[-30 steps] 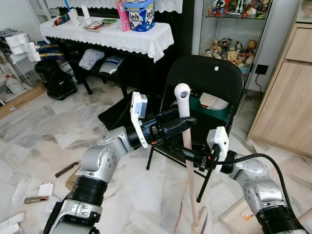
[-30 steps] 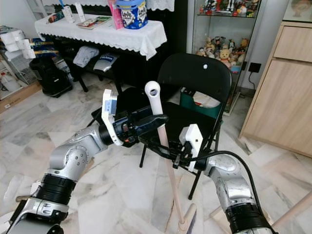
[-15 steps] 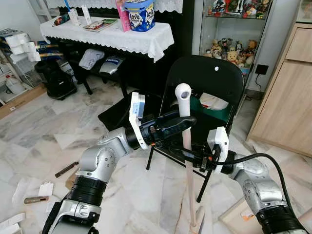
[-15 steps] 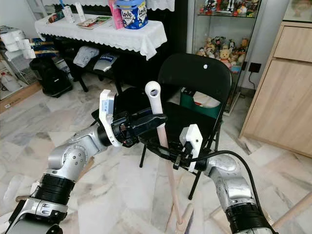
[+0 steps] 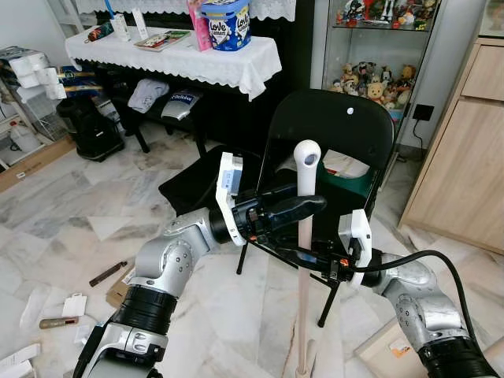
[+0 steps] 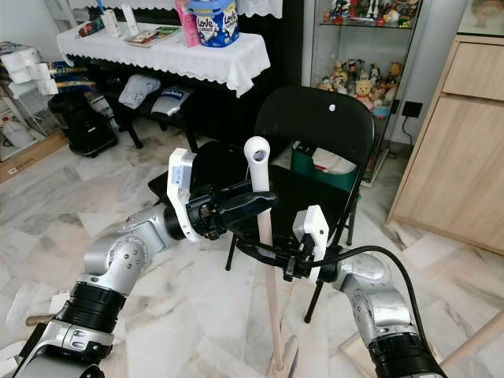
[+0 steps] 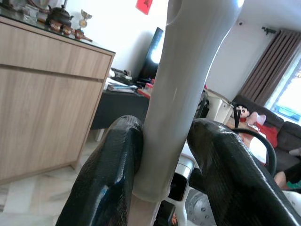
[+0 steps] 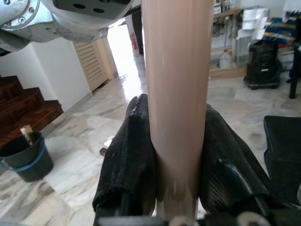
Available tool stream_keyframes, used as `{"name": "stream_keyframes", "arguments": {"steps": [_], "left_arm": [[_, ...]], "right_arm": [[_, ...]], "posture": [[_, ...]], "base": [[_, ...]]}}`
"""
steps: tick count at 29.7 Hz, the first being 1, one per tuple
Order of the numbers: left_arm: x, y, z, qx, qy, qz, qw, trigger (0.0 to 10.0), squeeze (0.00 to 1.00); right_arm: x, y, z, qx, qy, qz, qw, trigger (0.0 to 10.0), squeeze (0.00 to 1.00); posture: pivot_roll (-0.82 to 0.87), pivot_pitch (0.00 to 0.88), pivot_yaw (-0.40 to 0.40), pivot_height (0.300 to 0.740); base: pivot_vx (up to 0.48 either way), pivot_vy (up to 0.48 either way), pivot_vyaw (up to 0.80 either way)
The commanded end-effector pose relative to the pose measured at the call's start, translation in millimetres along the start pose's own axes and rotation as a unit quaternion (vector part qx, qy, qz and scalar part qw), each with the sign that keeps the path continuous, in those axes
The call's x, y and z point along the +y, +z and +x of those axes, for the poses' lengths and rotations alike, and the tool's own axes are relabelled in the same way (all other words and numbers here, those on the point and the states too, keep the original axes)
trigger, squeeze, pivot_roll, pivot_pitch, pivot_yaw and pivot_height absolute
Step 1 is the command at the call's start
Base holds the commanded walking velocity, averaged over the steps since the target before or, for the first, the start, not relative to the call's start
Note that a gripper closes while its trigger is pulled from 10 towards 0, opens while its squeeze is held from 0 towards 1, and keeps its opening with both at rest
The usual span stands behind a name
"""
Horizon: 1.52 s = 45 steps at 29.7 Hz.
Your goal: Sweep floor
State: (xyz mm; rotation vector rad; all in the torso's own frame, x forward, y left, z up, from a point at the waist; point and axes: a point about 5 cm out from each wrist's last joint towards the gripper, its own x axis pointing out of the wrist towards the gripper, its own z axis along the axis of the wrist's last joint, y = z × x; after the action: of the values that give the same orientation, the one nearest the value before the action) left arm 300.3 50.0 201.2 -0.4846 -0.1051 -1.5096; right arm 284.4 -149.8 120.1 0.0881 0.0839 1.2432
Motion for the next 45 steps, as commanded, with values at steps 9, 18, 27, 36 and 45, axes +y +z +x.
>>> {"name": "stream_keyframes", "arguments": {"steps": [9,18,27,36,45], "left_arm": [[-7.4,-14.3,6.2,0.047,-0.038,-0.001,0.998,10.0,0.00],[-8.1,-15.9,5.8,0.052,-0.042,-0.001,0.998,10.0,0.00],[-1.4,-23.8,7.7,0.086,-0.010,0.028,0.996,10.0,0.00],[6.2,-15.3,9.9,0.054,0.019,0.037,0.998,10.0,0.00],[9.8,6.1,5.7,-0.007,0.020,0.026,0.999,10.0,0.00]], "right_arm": [[9.8,6.6,11.9,-0.009,0.043,-0.006,0.999,0.0,0.00],[10.9,6.2,12.0,-0.008,0.045,-0.004,0.999,0.0,0.00],[11.3,6.1,12.1,-0.007,0.047,-0.003,0.999,0.0,0.00],[11.1,5.7,11.7,-0.006,0.046,-0.003,0.999,0.0,0.00],[11.6,5.4,11.6,-0.007,0.047,-0.001,0.999,0.0,0.00]], "posture": [[-0.10,0.000,0.131,0.740],[-0.09,0.000,0.132,0.740],[-0.09,0.000,0.132,0.740],[-0.10,0.000,0.134,0.740],[-0.10,0.000,0.135,0.740]], "base": [[0.000,0.000,0.00],[0.000,0.000,0.00],[0.000,0.000,0.00],[0.000,0.000,0.00],[0.000,0.000,0.00]]}}
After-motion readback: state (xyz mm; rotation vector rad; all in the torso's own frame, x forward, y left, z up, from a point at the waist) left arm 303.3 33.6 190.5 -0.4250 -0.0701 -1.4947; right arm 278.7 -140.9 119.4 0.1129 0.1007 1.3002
